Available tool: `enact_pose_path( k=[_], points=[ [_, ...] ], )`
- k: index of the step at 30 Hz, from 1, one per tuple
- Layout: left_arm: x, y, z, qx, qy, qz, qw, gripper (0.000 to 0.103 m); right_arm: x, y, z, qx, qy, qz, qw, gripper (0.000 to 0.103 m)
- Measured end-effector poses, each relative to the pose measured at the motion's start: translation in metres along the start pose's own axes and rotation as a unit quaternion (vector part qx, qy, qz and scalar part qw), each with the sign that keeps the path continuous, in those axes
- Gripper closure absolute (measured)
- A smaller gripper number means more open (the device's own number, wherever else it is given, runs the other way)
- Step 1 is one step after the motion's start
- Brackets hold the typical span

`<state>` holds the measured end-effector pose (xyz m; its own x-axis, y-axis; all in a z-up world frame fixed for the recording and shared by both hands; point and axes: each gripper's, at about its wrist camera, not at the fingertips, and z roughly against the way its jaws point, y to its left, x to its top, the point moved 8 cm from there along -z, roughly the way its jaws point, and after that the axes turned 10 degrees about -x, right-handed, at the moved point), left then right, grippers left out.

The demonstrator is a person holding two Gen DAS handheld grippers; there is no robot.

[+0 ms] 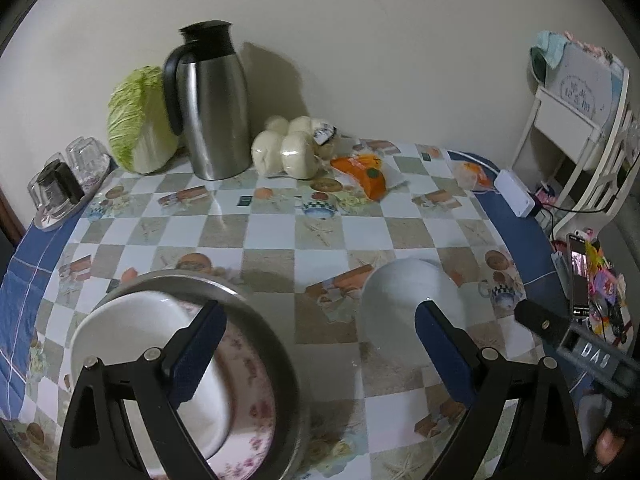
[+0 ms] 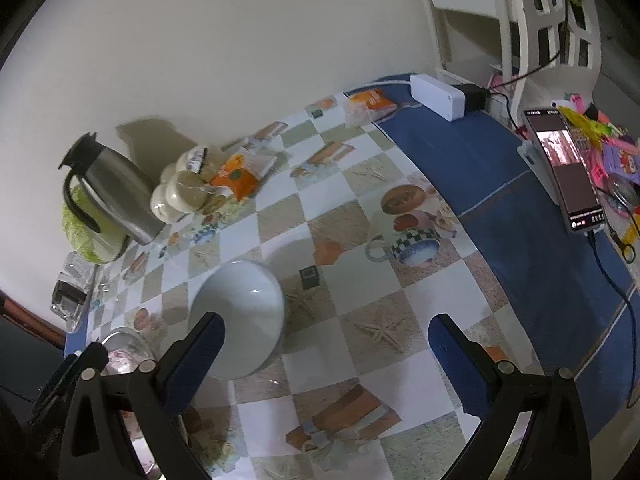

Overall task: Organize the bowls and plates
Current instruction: 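Move both tools to the plain white bowl on the table, then close both tools on the rim of the plain white bowl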

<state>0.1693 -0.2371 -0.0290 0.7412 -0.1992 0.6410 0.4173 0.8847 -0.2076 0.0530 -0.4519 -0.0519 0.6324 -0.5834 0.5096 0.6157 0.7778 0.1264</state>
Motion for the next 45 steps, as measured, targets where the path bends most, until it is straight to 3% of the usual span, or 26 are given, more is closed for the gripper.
enact_pose_path(
  k=[5, 14, 19, 21, 23, 32, 34, 39, 45],
  points=[
    [0.006, -0.013, -0.019, 0.001, 0.011, -0.005, 0.9999, 0.008, -0.003, -0.006, -0.016, -0.016, 0.018, -0.001, 1.000, 0.000],
    [-0.002, -0.022, -0.057, -0.009, 0.047, -0.004, 0.9988, 0.026, -0.010, 0.001, -0.040, -0.029, 0.041, 0.015, 0.999, 0.000],
    [-0.007, -0.018, -0.071, -0.015, 0.061, 0.008, 0.9980, 0.029, -0.013, 0.002, -0.050, -0.028, 0.048, 0.013, 0.998, 0.000],
    [-0.008, -0.017, -0.075, -0.019, 0.067, 0.013, 0.9975, 0.040, -0.014, 0.003, -0.053, -0.029, 0.050, 0.014, 0.998, 0.000],
    [-0.010, -0.016, -0.078, -0.023, 0.071, 0.018, 0.9970, 0.041, -0.015, 0.006, -0.056, -0.027, 0.051, 0.016, 0.998, 0.001],
    [-0.017, -0.013, -0.091, -0.032, 0.086, 0.031, 0.9953, 0.050, -0.019, 0.018, -0.063, 0.009, 0.057, 0.005, 0.998, 0.031],
    [-0.019, -0.013, -0.093, -0.034, 0.089, 0.035, 0.9949, 0.052, -0.020, 0.021, -0.064, 0.017, 0.058, 0.006, 0.998, 0.042],
    [-0.025, -0.011, -0.100, -0.038, 0.100, 0.042, 0.9933, 0.064, -0.024, 0.033, -0.067, 0.025, 0.060, 0.020, 0.998, 0.061],
    [-0.029, -0.010, -0.103, -0.042, 0.106, 0.049, 0.9923, 0.065, -0.030, 0.042, -0.072, 0.015, 0.069, 0.043, 0.997, 0.068]
  ],
)
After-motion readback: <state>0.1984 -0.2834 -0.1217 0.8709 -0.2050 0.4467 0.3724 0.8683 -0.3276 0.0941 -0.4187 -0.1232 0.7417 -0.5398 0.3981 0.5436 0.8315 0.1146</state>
